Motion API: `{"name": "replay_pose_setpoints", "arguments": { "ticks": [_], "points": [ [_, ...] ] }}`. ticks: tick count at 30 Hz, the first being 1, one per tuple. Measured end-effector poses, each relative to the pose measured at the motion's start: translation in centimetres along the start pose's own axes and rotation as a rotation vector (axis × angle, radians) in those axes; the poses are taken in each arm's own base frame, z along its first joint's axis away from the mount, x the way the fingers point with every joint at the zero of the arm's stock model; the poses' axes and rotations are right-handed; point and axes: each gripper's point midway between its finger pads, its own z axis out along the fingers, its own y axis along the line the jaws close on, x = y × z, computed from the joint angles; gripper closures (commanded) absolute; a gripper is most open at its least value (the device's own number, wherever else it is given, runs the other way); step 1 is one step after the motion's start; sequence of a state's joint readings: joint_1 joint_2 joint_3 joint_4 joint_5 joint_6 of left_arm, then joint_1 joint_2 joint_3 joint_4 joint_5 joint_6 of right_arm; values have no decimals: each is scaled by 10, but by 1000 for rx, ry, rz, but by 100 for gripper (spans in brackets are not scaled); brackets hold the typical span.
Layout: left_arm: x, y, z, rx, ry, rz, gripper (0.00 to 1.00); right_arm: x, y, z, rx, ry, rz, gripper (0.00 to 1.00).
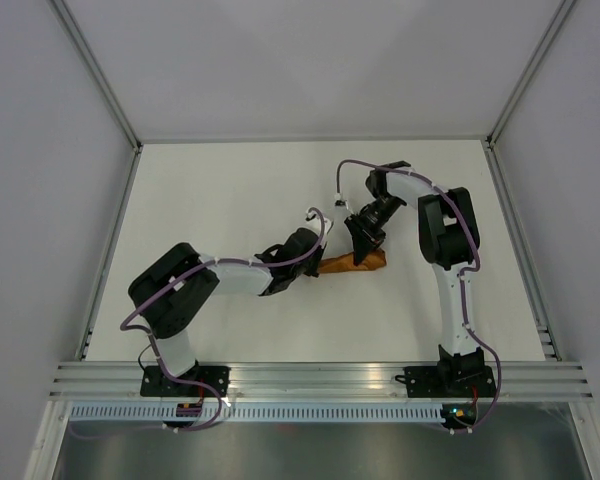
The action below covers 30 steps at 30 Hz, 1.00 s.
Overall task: Fold the napkin, place the utensils inside, and roll it up
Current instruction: Roll the napkin at the center of the board.
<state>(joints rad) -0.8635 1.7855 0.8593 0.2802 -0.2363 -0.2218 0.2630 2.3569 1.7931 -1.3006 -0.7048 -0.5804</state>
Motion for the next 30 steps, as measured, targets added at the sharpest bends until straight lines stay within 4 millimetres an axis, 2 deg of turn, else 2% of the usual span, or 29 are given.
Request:
{"name": "replay_pose_setpoints", "arguments": {
  "ticks": [8, 12, 22, 30],
  "points": [
    [5, -5, -3, 28, 19, -13, 89, -24, -19, -17, 104, -71, 45, 55],
    [18, -13, -2, 61, 74, 1, 89, -37, -31, -25, 156, -115, 46, 53],
    [20, -25, -2, 107, 114, -2, 89, -57, -53, -43, 292, -177, -6, 49],
    [21, -35, -4, 147, 128, -46, 90, -77, -82, -67, 482, -244, -95, 49]
  ]
}}
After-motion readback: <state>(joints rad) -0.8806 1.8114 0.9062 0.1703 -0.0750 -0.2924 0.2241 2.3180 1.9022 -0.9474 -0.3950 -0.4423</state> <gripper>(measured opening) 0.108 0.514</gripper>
